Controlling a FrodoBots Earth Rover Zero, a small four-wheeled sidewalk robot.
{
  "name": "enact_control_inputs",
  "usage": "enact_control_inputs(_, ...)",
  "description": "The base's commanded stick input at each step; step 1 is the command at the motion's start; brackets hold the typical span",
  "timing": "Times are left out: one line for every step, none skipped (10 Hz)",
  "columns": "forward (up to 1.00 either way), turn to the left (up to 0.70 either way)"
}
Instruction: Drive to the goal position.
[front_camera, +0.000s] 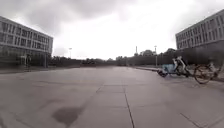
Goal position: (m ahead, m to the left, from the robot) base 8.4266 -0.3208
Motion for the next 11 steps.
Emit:
enact_control_inputs(0.85, 0.0)
enact_control_inputs(0.85, 0.0)
enact_control_inputs(0.85, 0.0)
enact_control_inputs(0.85, 0.0)
enact_control_inputs(0.85, 0.0)
enact_control_inputs(0.85, 0.0)
enact_control_inputs(0.85, 0.0)
enact_control_inputs(0.85, 0.0)
enact_control_inputs(0.85, 0.0)
enact_control_inputs(0.85, 0.0)
enact_control_inputs(0.85, 0.0)
